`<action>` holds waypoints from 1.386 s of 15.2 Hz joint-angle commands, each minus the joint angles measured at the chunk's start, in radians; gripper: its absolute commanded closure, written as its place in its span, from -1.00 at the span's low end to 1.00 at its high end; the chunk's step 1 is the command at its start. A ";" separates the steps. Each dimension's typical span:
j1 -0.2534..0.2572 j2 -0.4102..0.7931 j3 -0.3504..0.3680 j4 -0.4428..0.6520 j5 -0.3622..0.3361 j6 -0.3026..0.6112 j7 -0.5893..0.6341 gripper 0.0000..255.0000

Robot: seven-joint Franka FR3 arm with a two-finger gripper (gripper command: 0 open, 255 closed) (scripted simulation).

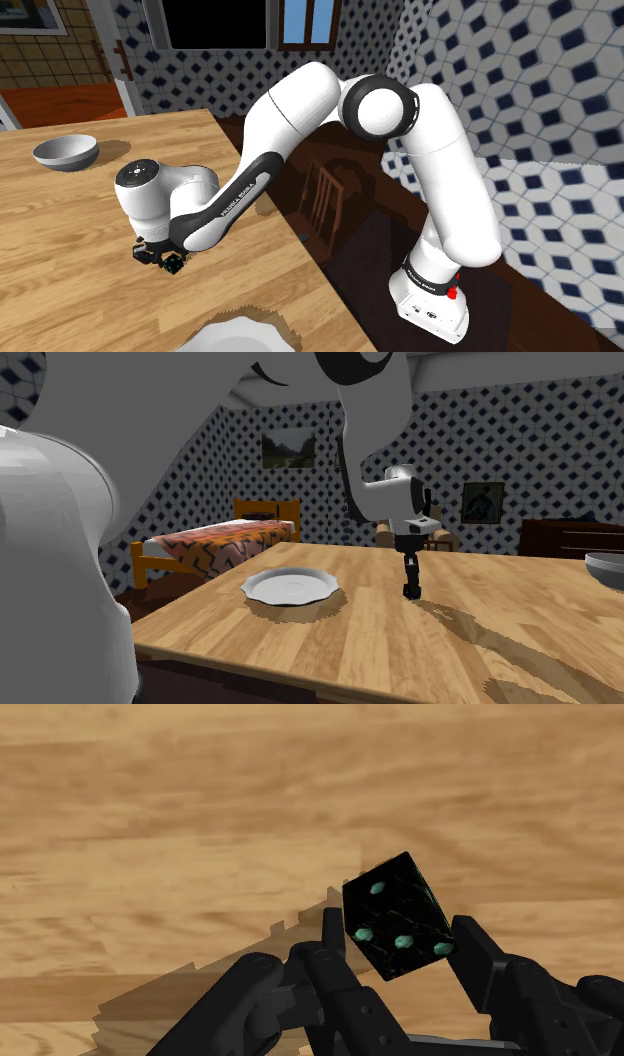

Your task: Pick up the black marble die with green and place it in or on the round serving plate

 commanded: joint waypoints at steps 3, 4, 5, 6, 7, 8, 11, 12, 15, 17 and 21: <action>0.000 0.000 0.000 0.000 0.000 0.000 0.000 1.00; 0.000 0.000 0.000 0.000 0.000 0.000 0.000 1.00; 0.000 0.000 0.000 0.000 0.000 0.000 0.000 1.00; -0.003 -0.009 0.004 -0.001 0.005 -0.007 -0.004 1.00; -0.006 -0.018 0.009 -0.002 0.011 -0.015 -0.009 1.00; -0.009 -0.026 0.013 -0.002 0.016 -0.023 -0.013 1.00; -0.017 -0.052 0.026 -0.003 0.033 -0.047 -0.026 1.00; -0.020 -0.061 0.030 -0.003 0.038 -0.055 -0.031 1.00; -0.028 -0.085 0.042 0.000 0.055 -0.079 -0.044 1.00; -0.033 -0.101 0.050 0.003 0.066 -0.096 -0.053 1.00; -0.042 -0.131 0.064 0.011 0.088 -0.131 -0.071 1.00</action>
